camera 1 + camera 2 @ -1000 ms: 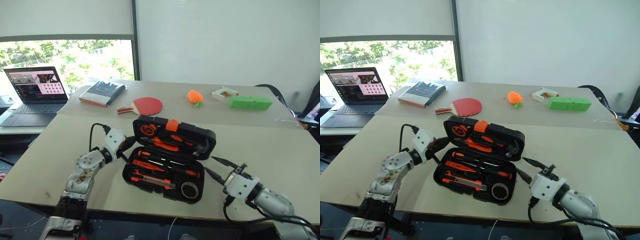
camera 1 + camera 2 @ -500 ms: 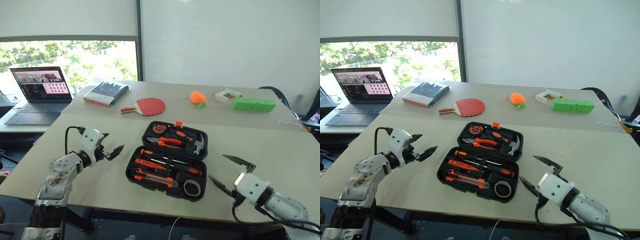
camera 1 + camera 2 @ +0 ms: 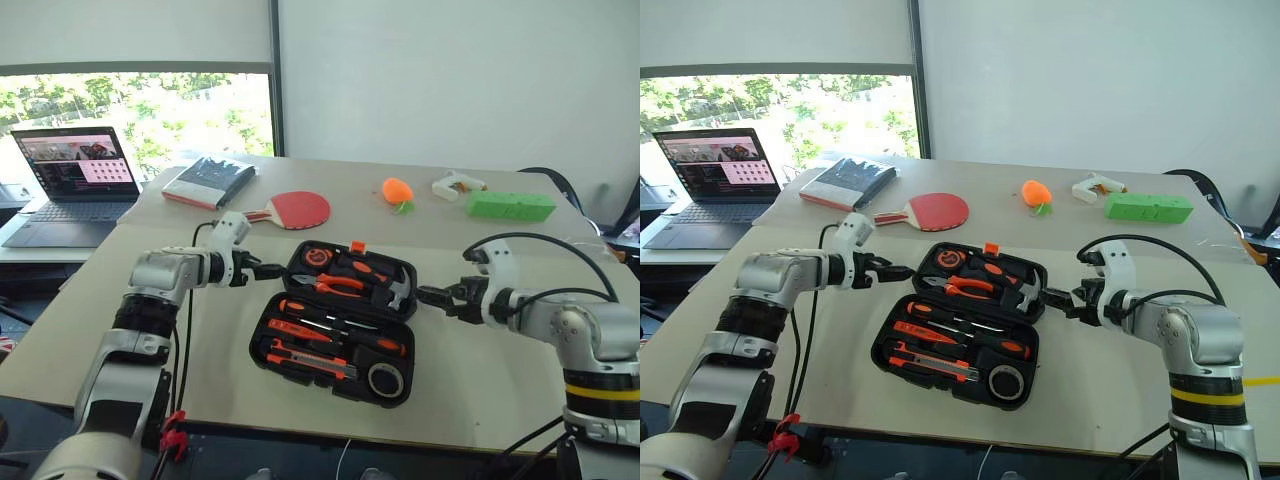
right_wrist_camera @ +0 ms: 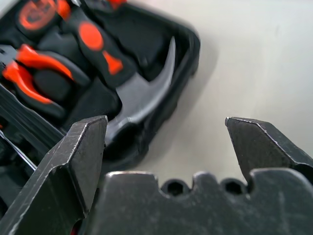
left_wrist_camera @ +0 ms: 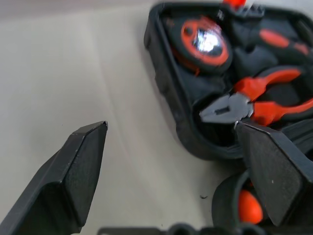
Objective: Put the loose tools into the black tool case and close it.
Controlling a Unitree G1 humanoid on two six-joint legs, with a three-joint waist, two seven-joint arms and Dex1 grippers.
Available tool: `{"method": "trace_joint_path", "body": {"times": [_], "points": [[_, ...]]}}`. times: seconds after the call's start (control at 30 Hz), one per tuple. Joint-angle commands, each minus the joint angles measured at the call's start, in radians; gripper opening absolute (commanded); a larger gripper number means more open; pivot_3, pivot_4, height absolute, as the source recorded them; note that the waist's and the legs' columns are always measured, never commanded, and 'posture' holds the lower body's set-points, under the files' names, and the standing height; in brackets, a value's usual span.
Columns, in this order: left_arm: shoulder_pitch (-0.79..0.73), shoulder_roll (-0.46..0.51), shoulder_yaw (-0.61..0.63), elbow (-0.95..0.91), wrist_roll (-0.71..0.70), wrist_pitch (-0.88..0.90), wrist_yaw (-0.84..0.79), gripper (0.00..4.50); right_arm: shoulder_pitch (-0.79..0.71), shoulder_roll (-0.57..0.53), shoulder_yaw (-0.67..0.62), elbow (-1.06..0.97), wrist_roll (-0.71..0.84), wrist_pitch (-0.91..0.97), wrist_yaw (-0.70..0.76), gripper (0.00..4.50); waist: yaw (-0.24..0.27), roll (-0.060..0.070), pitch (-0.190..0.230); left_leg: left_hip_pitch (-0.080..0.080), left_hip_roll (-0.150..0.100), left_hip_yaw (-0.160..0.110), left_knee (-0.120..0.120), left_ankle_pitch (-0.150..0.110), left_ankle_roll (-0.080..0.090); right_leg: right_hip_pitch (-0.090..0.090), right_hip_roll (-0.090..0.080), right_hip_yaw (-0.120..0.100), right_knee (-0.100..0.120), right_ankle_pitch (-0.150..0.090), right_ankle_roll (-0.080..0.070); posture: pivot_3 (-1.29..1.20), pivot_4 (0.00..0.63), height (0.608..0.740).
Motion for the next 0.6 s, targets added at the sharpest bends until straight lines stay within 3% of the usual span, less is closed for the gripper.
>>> {"method": "trace_joint_path", "body": {"times": [0.03, 0.2, 0.3, 0.4, 0.6], "points": [[-0.084, -0.021, -0.02, 0.112, 0.046, -0.025, -0.021, 4.48, -0.038, 0.017, -0.034, 0.019, 0.019, 0.084, -0.01, 4.5, 0.001, 0.0, 0.0, -0.001, 0.0, 0.0, 0.0, 0.0, 0.0, -0.001, 0.0, 0.0, 0.0, 0.0, 0.0, 0.0, 0.15, 0.736], [-0.134, -0.046, -0.024, 0.213, 0.072, -0.051, -0.056, 4.48, -0.058, 0.05, -0.051, 0.061, -0.004, 0.099, -0.026, 4.5, 0.001, 0.0, 0.0, -0.002, -0.001, 0.001, 0.001, 0.0, 0.0, -0.001, -0.001, -0.001, -0.001, 0.0, 0.0, 0.0, 0.15, 0.736], [-0.157, -0.06, -0.023, 0.247, 0.078, -0.043, -0.083, 4.5, -0.065, 0.06, -0.049, 0.089, -0.011, 0.089, -0.031, 3.84, 0.001, 0.0, 0.0, -0.002, -0.001, 0.001, 0.002, 0.0, 0.0, -0.001, -0.001, -0.001, -0.001, 0.0, 0.0, 0.0, 0.15, 0.736], [-0.172, -0.07, -0.021, 0.27, 0.086, -0.039, -0.103, 3.78, -0.067, 0.065, -0.033, 0.104, -0.015, 0.079, -0.024, 2.88, 0.001, 0.0, 0.0, -0.002, -0.001, 0.0, 0.002, 0.0, 0.0, -0.001, -0.001, -0.001, -0.001, 0.0, 0.0, 0.0, 0.15, 0.736], [-0.196, -0.092, -0.011, 0.306, 0.096, -0.038, -0.128, 1.69, -0.066, 0.069, -0.001, 0.127, -0.026, 0.049, -0.003, 0.88, 0.0, 0.0, 0.0, -0.002, -0.001, 0.0, 0.002, 0.0, 0.0, -0.001, -0.001, -0.001, 0.0, 0.0, 0.0, 0.0, 0.15, 0.736]]}}
